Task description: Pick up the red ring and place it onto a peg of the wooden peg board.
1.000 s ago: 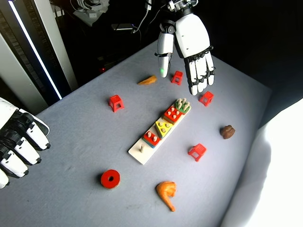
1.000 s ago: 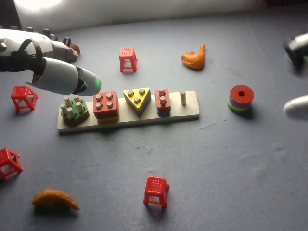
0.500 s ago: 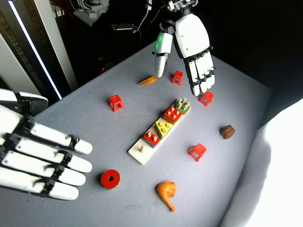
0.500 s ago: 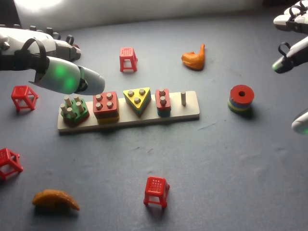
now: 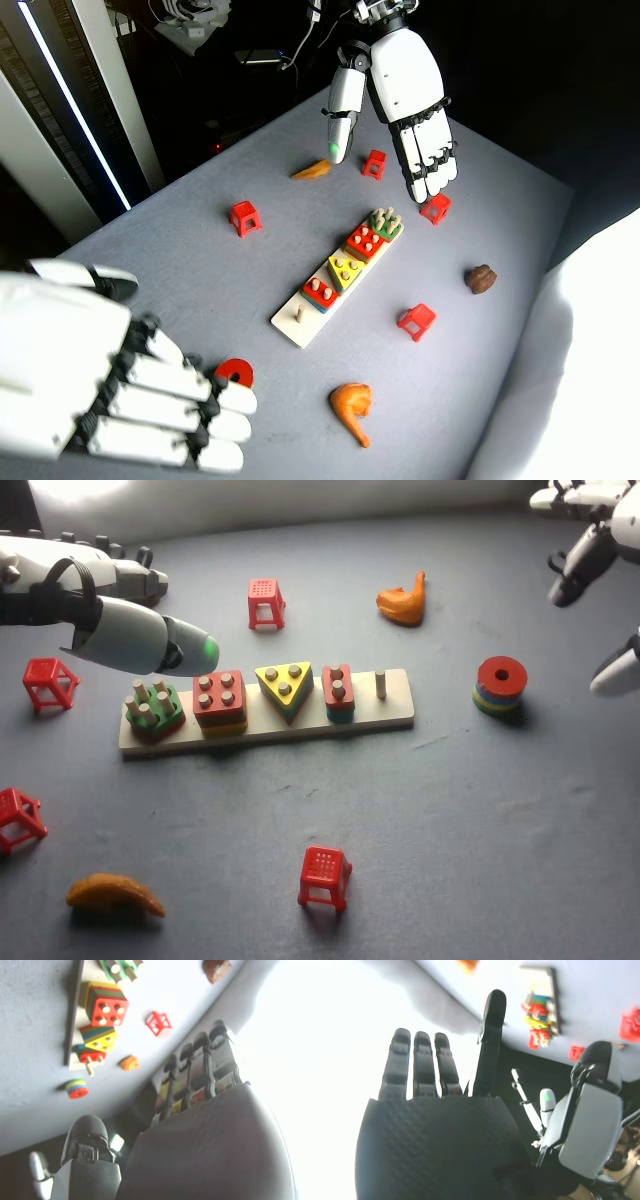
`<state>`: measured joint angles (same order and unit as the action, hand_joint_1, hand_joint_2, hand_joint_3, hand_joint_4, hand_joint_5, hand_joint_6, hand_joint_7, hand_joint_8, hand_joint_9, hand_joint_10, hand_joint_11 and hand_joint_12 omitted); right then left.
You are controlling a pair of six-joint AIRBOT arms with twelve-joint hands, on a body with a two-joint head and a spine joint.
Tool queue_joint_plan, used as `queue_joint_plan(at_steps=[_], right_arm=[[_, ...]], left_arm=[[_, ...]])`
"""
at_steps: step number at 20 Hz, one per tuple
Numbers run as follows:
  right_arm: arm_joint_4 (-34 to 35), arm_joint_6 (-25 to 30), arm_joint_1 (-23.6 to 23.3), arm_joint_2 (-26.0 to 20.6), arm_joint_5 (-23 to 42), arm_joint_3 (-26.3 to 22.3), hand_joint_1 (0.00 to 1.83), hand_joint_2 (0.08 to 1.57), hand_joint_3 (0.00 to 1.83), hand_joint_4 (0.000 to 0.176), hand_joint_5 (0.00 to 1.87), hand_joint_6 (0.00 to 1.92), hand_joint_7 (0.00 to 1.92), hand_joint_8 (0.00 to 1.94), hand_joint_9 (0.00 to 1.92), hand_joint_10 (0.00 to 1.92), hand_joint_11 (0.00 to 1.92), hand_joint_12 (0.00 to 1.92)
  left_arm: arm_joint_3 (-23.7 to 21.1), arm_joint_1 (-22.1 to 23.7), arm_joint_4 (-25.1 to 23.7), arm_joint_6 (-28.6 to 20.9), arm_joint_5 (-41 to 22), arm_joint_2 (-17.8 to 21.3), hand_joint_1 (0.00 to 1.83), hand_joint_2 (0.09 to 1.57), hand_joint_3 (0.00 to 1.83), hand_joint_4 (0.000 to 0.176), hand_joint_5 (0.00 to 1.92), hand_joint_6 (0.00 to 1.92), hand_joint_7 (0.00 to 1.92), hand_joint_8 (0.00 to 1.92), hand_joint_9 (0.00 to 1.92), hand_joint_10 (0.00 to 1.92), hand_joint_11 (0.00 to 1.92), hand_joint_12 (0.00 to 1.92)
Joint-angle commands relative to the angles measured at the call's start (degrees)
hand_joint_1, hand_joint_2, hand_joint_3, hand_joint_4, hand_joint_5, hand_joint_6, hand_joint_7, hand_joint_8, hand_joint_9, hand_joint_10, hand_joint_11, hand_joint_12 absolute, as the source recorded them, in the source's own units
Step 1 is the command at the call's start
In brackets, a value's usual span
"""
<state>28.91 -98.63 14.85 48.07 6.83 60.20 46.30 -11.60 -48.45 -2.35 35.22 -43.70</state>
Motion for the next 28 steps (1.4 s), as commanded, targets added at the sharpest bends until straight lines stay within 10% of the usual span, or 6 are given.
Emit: queue_joint_plan(at_steps=[1,14,28], right_arm=[[-0.1,0.0,-1.1,0.6,4.8,1.2,0.71,0.72,0.01,0.176,0.78,0.00,0.00,0.00,0.00,0.00,0.00,0.00],[0.0,-0.1,3.9,15.0,6.1,14.2,0.72,0.78,0.02,0.155,0.82,0.01,0.00,0.00,0.00,0.00,0.00,0.00],[0.0,-0.1,7.2,20.6,8.4,17.5,0.75,0.75,0.00,0.144,0.88,0.02,0.00,0.00,0.00,0.00,0.00,0.00]], left_arm=[[0.1,0.8,-2.8,0.2,-2.0,0.0,0.00,1.16,0.00,0.000,0.04,0.01,0.02,0.01,0.01,0.00,0.02,0.01],[0.1,0.4,-2.8,0.2,-2.0,0.0,0.00,1.16,0.00,0.000,0.07,0.01,0.04,0.01,0.02,0.01,0.01,0.01],[0.1,0.3,-2.8,0.2,-2.0,-0.4,0.00,1.17,0.00,0.000,0.08,0.00,0.04,0.00,0.02,0.00,0.01,0.01]])
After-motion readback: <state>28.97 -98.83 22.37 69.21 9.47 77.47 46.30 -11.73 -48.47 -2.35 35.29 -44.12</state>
